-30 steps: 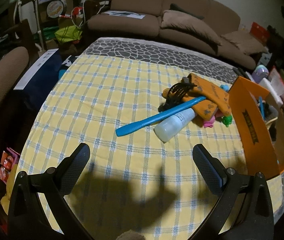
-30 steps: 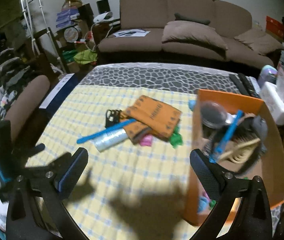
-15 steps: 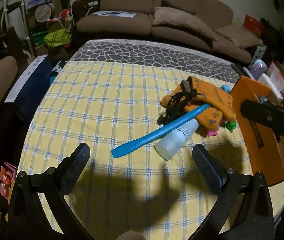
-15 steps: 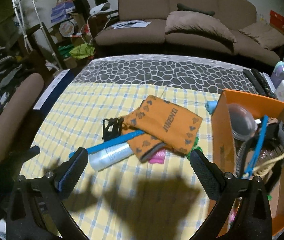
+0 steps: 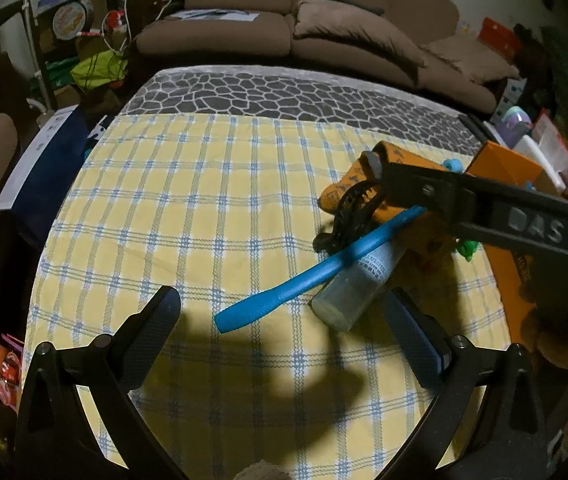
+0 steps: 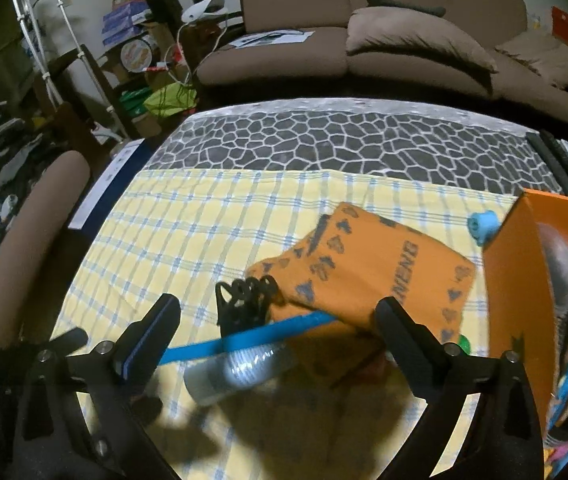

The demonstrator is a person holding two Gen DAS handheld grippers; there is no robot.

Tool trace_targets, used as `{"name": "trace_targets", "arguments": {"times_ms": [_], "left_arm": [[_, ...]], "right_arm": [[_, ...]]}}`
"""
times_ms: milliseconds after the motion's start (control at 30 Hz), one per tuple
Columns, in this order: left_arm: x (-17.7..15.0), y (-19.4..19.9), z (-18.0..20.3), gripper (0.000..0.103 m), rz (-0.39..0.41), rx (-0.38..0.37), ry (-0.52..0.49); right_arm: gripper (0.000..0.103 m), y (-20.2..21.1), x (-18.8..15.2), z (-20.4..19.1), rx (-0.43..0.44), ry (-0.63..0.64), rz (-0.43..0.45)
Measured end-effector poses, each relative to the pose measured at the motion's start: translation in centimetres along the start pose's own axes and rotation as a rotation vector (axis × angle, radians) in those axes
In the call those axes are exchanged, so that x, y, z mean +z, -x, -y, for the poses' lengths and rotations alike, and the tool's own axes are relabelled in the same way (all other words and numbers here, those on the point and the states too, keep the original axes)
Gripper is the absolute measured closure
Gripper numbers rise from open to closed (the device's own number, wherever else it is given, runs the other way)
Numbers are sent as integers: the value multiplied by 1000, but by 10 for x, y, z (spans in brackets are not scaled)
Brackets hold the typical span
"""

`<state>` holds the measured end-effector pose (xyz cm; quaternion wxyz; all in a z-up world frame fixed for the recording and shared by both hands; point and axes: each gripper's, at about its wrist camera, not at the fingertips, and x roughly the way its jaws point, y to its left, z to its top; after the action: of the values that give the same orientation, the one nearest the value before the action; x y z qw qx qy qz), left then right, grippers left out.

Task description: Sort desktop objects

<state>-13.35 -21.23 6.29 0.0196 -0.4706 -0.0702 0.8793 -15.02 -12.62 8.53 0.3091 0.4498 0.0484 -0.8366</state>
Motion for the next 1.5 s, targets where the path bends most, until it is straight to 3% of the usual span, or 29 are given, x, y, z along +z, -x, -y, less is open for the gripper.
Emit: {"name": "trace_targets", "arguments": {"times_ms": [333,400,433,467,667,900,1067,1267,1500], "left_arm": [[1,-5,1,2,-25,-28,29],[0,-5,2,2,-25,-24,23],[0,-5,1,2,-26,-22,25],[0,-5,1,2,-26,-23,29],[1,-7,0,2,-33,-25,37],[0,-11,-3,3,-32,-23,28],[-4,-23,-2,18,-50,-38,1],[-4,-30,16,20,-19,-19,-107],[3,-37,38,20,0,-104,-216]], "right_arm": [[18,-29,5,-9,31,12,-10],[34,-31,6,-11,32,26,-12],[58,-33,6,-12,36,32,-19],[62,-35,6,-12,48,36,-31],[68,-26,5,-13,69,39,-15],[69,14,7,-6,100,15,45],[69,58,0,12,110,-41,107],[69,92,-20,39,143,-134,153],[69,109,-36,57,169,-175,156]]}}
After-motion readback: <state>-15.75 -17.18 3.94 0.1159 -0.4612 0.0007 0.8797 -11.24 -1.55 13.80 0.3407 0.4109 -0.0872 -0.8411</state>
